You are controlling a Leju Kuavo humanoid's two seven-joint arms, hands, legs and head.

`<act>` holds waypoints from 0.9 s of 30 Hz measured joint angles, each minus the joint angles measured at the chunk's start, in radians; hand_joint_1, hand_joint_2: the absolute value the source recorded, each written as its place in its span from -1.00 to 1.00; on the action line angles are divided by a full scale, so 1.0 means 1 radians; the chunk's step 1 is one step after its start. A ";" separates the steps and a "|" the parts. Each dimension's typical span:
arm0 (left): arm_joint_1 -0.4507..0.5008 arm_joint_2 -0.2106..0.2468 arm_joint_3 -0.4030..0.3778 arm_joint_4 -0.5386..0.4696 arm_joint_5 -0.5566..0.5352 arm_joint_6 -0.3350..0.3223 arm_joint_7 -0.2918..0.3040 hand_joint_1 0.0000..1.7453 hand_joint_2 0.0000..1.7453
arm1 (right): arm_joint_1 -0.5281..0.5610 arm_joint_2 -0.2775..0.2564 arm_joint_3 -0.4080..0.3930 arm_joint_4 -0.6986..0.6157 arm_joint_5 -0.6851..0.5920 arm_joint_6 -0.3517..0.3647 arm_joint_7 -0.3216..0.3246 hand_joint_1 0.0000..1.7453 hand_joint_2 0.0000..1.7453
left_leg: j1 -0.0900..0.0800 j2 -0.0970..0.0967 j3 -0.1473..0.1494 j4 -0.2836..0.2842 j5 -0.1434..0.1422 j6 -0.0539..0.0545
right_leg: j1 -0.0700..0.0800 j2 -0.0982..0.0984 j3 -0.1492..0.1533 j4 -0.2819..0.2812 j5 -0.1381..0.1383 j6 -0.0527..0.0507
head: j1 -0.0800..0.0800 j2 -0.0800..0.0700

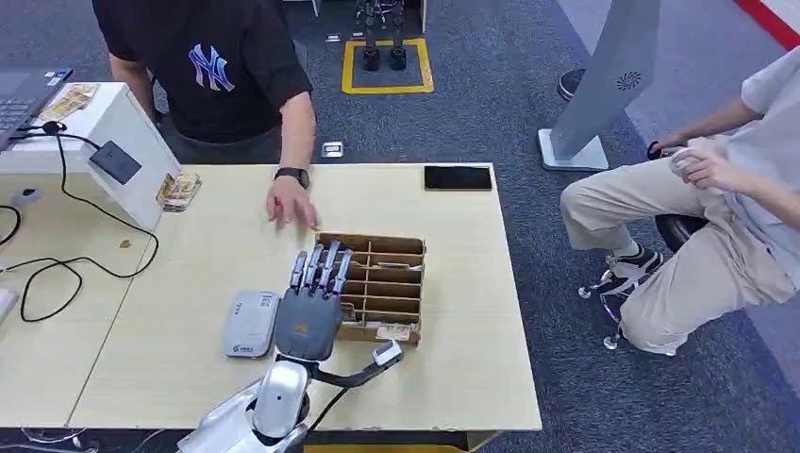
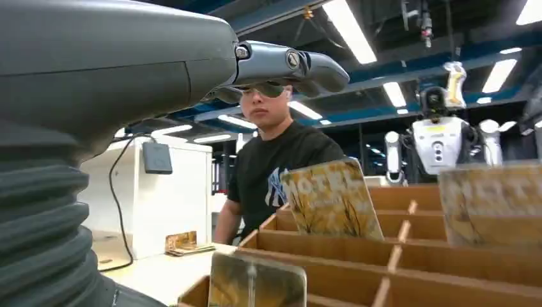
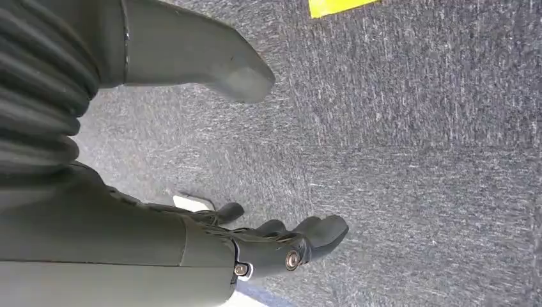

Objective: Pass the card to the sensor for recognition and then transmit it.

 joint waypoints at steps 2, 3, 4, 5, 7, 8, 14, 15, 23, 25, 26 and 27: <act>-0.001 0.002 -0.014 0.009 0.000 -0.009 -0.003 -1.00 1.00 | 0.000 -0.001 0.000 0.002 -0.003 0.000 0.000 -1.00 1.00 | 0.000 0.000 0.000 0.000 0.000 0.000 | 0.000 0.000 0.000 0.000 0.000 0.000 | 0.000 0.000; -0.001 0.002 -0.016 0.013 0.000 -0.013 -0.012 -1.00 1.00 | 0.000 -0.002 0.000 0.003 -0.003 0.000 -0.001 -1.00 1.00 | 0.000 0.000 0.000 0.000 0.000 0.000 | 0.000 0.000 0.000 0.000 0.000 0.000 | 0.000 0.000; -0.001 0.002 -0.018 0.016 0.000 -0.018 -0.024 -1.00 1.00 | 0.000 -0.003 0.000 0.005 -0.003 0.000 -0.002 -1.00 1.00 | 0.000 0.000 0.000 0.000 0.000 0.000 | 0.000 0.000 0.000 0.000 0.000 0.000 | 0.000 0.000; -0.002 0.002 -0.018 0.019 0.000 -0.019 -0.034 -1.00 1.00 | -0.001 -0.003 0.000 0.006 -0.003 0.000 -0.002 -1.00 1.00 | 0.000 0.000 0.000 0.000 0.000 0.000 | 0.000 0.000 0.000 0.000 0.000 0.000 | 0.000 0.000; -0.002 0.002 -0.020 0.026 0.000 -0.021 -0.045 -1.00 1.00 | -0.002 -0.005 0.000 0.007 -0.003 0.000 -0.002 -1.00 1.00 | 0.000 0.000 0.000 0.000 0.000 0.000 | 0.000 0.000 0.001 0.000 0.000 0.000 | 0.000 0.000; -0.003 0.002 -0.021 0.028 0.000 -0.023 -0.047 -1.00 1.00 | -0.002 -0.006 0.000 0.008 -0.003 0.000 -0.002 -1.00 1.00 | 0.000 0.000 0.000 0.000 0.000 0.000 | 0.000 0.000 0.001 0.000 0.000 0.000 | 0.000 0.000; -0.006 0.002 -0.024 0.040 0.000 -0.028 -0.054 -1.00 1.00 | -0.004 -0.007 0.000 0.013 -0.003 0.000 -0.002 -1.00 1.00 | 0.000 0.000 0.001 0.000 0.000 0.000 | 0.000 0.000 0.002 0.000 0.000 0.000 | 0.000 0.000; -0.006 0.002 -0.024 0.040 0.000 -0.029 -0.057 -1.00 1.00 | -0.004 -0.007 0.000 0.013 -0.003 0.000 -0.002 -1.00 1.00 | 0.000 0.000 0.001 0.000 0.000 0.000 | 0.000 0.000 0.002 0.000 0.000 0.000 | 0.000 0.000; -0.004 0.002 -0.024 0.050 0.000 -0.050 -0.091 1.00 1.00 | -0.005 -0.008 0.000 0.016 -0.004 0.000 -0.003 -1.00 1.00 | 0.000 0.000 0.002 0.000 0.000 0.000 | 0.000 0.000 0.003 0.000 0.000 0.000 | 0.000 0.000; 0.001 0.000 -0.024 0.058 0.000 -0.051 -0.113 1.00 1.00 | -0.005 -0.009 0.000 0.016 -0.004 0.000 -0.003 -1.00 1.00 | 0.000 0.000 0.002 0.000 0.000 0.000 | 0.000 -0.001 0.003 0.000 0.000 0.000 | 0.000 0.000; 0.004 0.000 -0.024 0.061 0.000 -0.057 -0.127 1.00 1.00 | -0.005 -0.010 0.000 0.016 -0.004 0.000 -0.003 -1.00 1.00 | 0.000 0.000 0.002 0.000 0.000 0.000 | 0.000 -0.001 0.003 0.000 0.000 0.000 | 0.000 0.000; 0.008 0.000 -0.024 0.064 0.000 -0.063 -0.138 1.00 1.00 | -0.005 -0.011 0.000 0.016 -0.004 0.000 -0.003 -1.00 1.00 | 0.000 0.000 0.002 0.000 0.000 0.000 | 0.000 -0.001 0.003 0.000 0.000 0.000 | 0.000 0.000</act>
